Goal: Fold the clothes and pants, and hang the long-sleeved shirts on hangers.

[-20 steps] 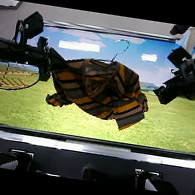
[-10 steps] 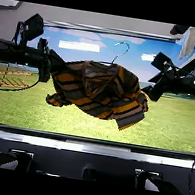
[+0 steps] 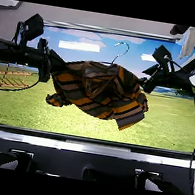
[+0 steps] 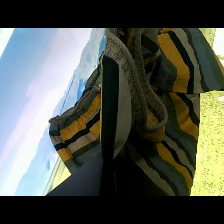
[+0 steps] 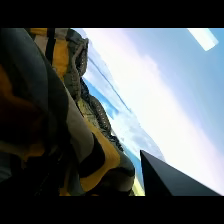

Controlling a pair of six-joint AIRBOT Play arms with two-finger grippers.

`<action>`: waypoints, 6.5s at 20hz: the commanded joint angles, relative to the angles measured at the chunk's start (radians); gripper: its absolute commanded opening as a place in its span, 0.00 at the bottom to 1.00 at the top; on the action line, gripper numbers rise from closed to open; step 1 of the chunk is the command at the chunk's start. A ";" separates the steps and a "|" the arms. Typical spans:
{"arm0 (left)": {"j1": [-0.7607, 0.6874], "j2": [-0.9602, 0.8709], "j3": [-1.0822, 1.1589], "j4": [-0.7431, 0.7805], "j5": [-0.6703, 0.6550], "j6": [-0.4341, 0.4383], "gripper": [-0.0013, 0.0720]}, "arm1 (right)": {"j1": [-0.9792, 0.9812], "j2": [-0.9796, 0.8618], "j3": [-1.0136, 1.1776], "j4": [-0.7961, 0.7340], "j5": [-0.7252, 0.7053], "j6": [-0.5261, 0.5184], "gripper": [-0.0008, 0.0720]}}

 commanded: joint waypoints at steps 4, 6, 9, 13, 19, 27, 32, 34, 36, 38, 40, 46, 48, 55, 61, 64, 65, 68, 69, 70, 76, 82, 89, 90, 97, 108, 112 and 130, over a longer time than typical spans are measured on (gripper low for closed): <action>0.000 -0.001 0.000 0.000 0.000 0.000 0.04 | 0.000 -0.070 0.000 0.124 0.014 -0.044 0.74; 0.000 -0.005 0.000 0.000 0.000 0.000 0.04 | 0.000 -0.091 0.000 0.158 0.014 -0.060 0.71; 0.000 -0.008 0.000 0.000 0.000 0.000 0.04 | 0.000 -0.112 0.000 0.172 0.044 -0.064 0.49; 0.000 -0.008 0.000 0.000 0.000 0.000 0.04 | 0.000 -0.116 0.000 0.171 0.122 -0.113 0.06; 0.000 -0.008 0.000 0.000 0.001 -0.005 0.05 | -0.001 -0.077 0.000 0.119 0.165 -0.112 0.05; 0.001 0.000 0.001 0.000 0.158 -0.216 0.75 | -0.001 0.197 0.000 -0.228 0.249 0.153 0.04; 0.029 0.003 0.001 0.000 0.222 -0.482 0.77 | -0.001 0.400 0.000 -0.390 0.246 0.264 0.04; 0.066 0.003 0.001 0.000 0.229 -0.652 0.77 | 0.000 0.479 0.000 -0.456 0.245 0.319 0.04; 0.096 0.003 0.001 0.000 0.222 -0.762 0.77 | -0.001 0.559 0.000 -0.519 0.245 0.388 0.04; 0.106 0.003 0.001 0.000 0.209 -0.792 0.77 | 0.000 0.629 0.000 -0.567 0.245 0.473 0.04; 0.101 0.003 0.001 0.000 0.192 -0.792 0.77 | 0.000 0.705 0.000 -0.630 0.245 0.588 0.04; 0.091 0.003 0.001 0.000 0.182 -0.870 0.77 | 0.000 0.922 0.000 -0.827 0.248 1.030 0.04; 0.087 0.003 0.001 0.000 0.182 -0.870 0.77 | 0.000 0.980 0.001 -0.907 0.250 1.161 0.04; 0.085 0.003 0.001 0.000 0.153 -0.870 0.77 | -0.001 1.019 0.080 -1.238 0.455 1.429 0.04; 0.085 0.002 0.000 0.000 0.153 -0.870 0.77 | 0.000 1.011 0.119 -1.645 0.621 1.602 0.04; 0.085 0.000 0.000 0.000 0.156 -0.870 0.77 | 0.000 0.954 0.119 -1.782 0.689 1.617 0.04; 0.085 0.000 0.000 0.000 0.158 -0.870 0.77 | 0.000 0.929 0.119 -1.829 0.688 1.617 0.04; 0.085 0.000 0.000 0.001 0.158 -0.870 0.77 | 0.000 0.831 0.119 -1.948 0.641 1.649 0.04; 0.085 0.000 0.000 0.001 0.158 -0.870 0.77 | 0.000 0.794 0.119 -1.980 0.613 1.685 0.04; 0.085 0.000 0.000 0.001 0.158 -0.870 0.77 | -0.001 0.758 0.119 -2.005 0.579 1.713 0.04; 0.085 0.000 0.000 0.031 0.157 -0.870 0.77 | -0.001 0.533 0.119 -2.137 0.426 1.827 0.04; 0.085 -0.003 0.000 0.095 0.158 -0.870 0.77 | -0.232 0.386 0.261 -2.106 0.224 1.934 0.04; 0.085 -0.024 0.000 0.095 0.157 -0.870 0.77 | -0.367 0.296 0.388 -2.090 0.106 1.978 0.04; 0.085 -0.027 0.000 0.095 0.158 -0.870 0.77 | -0.388 0.286 0.396 -2.092 0.100 1.987 0.04; 0.085 -0.027 0.000 0.095 0.158 -0.870 0.77 | -0.495 0.281 0.405 -2.100 -0.006 2.060 0.04; 0.085 -0.027 0.000 0.098 0.156 -0.870 0.77 | -0.495 0.223 0.405 -2.159 0.034 2.087 0.04; 0.085 -0.027 0.000 0.098 0.156 -0.870 0.77 | -0.495 0.201 0.405 -2.155 0.043 2.091 0.04; 0.085 -0.029 0.000 0.098 0.086 -0.881 0.77 | -0.706 0.191 0.511 -1.896 -0.010 2.094 0.05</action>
